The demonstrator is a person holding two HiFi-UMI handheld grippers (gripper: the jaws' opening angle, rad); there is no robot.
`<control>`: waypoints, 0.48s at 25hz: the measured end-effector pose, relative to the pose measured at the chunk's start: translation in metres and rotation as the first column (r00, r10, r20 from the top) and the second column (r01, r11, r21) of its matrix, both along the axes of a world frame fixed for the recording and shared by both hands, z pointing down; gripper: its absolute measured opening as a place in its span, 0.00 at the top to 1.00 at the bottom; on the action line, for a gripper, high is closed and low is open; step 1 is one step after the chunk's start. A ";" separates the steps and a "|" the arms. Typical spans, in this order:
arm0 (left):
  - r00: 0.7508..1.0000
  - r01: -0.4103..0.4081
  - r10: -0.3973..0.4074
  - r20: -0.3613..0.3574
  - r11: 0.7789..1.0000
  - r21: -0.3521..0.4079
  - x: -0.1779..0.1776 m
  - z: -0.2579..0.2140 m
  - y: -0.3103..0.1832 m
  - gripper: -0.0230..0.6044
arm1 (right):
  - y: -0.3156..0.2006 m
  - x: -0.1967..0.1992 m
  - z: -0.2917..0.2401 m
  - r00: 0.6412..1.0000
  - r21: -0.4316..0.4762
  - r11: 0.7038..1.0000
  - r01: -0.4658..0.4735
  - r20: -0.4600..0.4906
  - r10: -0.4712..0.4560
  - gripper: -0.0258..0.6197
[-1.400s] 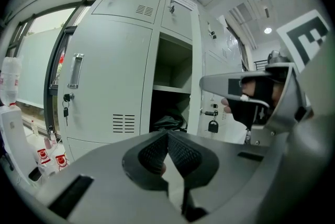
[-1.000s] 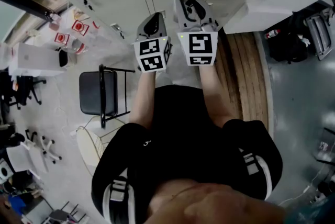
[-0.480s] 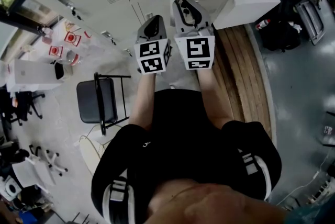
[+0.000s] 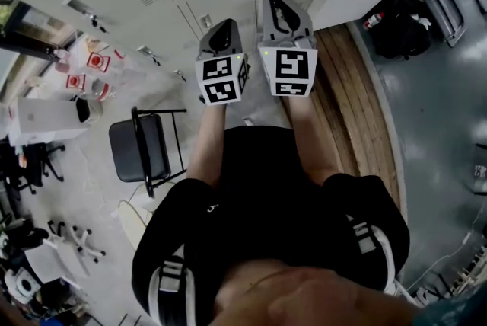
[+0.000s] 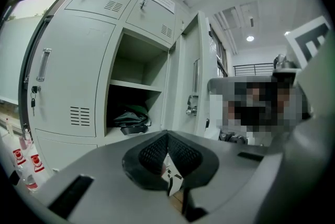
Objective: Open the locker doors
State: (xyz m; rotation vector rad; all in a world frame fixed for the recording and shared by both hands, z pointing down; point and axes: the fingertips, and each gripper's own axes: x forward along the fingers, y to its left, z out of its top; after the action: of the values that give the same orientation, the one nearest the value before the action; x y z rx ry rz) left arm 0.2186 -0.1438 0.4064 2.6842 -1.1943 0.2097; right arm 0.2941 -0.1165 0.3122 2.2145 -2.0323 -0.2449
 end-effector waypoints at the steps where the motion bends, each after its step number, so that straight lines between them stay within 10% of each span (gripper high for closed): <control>1: 1.000 -0.004 0.004 0.003 1.000 0.003 0.002 -0.001 0.002 0.96 | 0.002 0.005 0.000 1.000 -0.001 1.000 -0.017 0.005 0.017 0.91; 12: 0.999 -0.042 0.042 0.015 0.999 0.009 0.014 -0.004 0.008 0.96 | 0.016 0.048 -0.001 0.987 -0.013 0.988 -0.153 0.037 0.153 0.91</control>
State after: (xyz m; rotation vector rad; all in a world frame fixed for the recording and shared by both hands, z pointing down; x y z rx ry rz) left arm 0.2326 -0.1361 0.4028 2.7218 -1.1465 0.2313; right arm 0.3418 -0.1007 0.3116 2.3715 -1.8638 -0.1776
